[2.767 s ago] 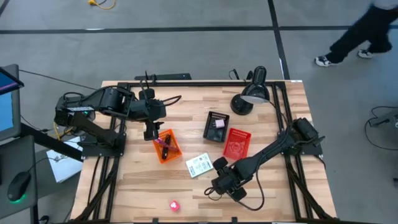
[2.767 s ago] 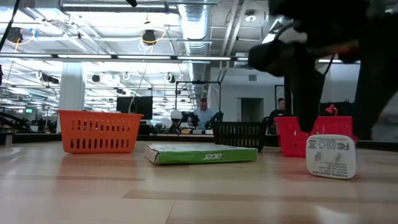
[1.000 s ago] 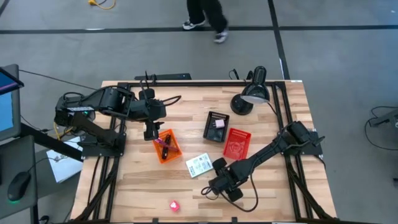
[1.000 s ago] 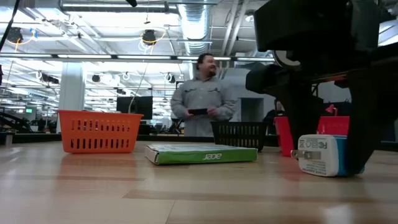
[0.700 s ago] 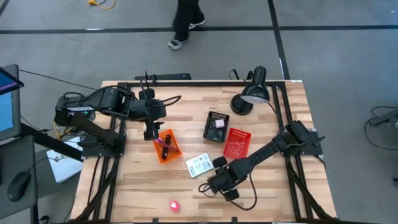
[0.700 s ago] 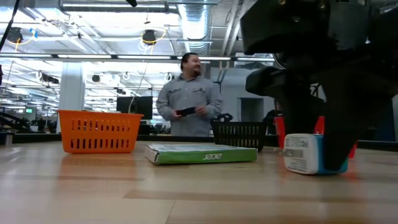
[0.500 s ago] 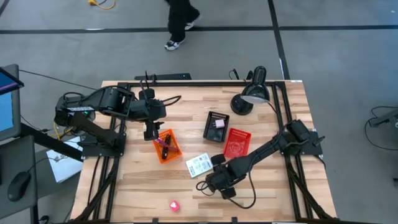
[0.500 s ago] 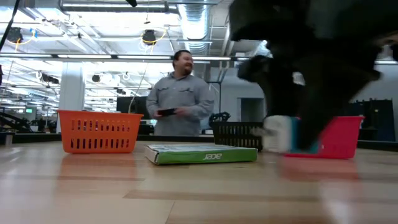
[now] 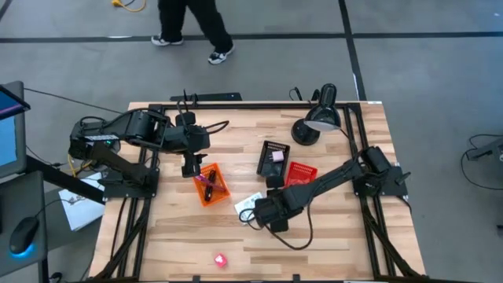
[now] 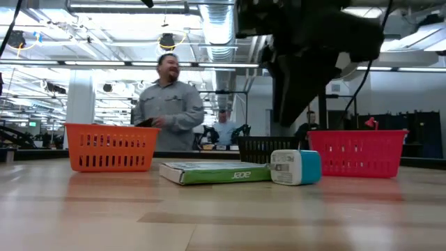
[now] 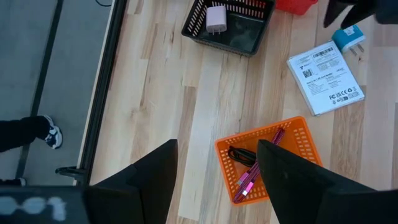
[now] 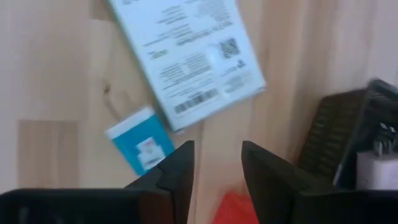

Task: Pick and place items into bin
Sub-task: Put the blue charger adapter into the black bin

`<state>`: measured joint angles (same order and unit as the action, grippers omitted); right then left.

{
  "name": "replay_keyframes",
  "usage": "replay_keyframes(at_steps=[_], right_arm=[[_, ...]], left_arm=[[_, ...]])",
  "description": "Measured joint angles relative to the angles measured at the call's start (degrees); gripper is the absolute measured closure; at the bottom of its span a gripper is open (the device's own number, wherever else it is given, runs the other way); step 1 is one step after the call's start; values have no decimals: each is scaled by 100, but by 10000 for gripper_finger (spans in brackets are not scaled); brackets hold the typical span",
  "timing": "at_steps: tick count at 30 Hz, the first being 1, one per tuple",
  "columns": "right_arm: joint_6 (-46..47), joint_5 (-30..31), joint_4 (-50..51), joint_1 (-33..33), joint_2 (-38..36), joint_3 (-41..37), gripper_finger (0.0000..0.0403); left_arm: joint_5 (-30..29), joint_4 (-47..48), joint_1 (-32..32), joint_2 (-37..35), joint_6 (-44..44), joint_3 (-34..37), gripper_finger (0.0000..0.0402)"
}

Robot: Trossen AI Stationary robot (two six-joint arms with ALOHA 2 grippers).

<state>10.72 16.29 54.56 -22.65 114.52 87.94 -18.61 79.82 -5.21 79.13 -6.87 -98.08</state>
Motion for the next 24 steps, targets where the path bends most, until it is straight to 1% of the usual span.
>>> replay_keyframes(at_steps=[2,4,6,8,17,24], right_arm=[[-211,-92,2,-23,0,0,279],[-317,-354,-17,-42,0,0,275],[-312,-696,-52,-72,0,0,266],[-319,-878,-59,-130,0,0,254],[-484,-873,-136,-223,2,-4,191],[-524,-927,-357,-125,2,-35,175]], left_arm=[[0,-1,0,0,0,0,190],[0,-1,0,0,0,0,190],[0,2,0,0,0,0,190],[0,1,0,0,0,0,189],[1,0,0,0,92,0,189],[0,1,-1,0,111,0,189]])
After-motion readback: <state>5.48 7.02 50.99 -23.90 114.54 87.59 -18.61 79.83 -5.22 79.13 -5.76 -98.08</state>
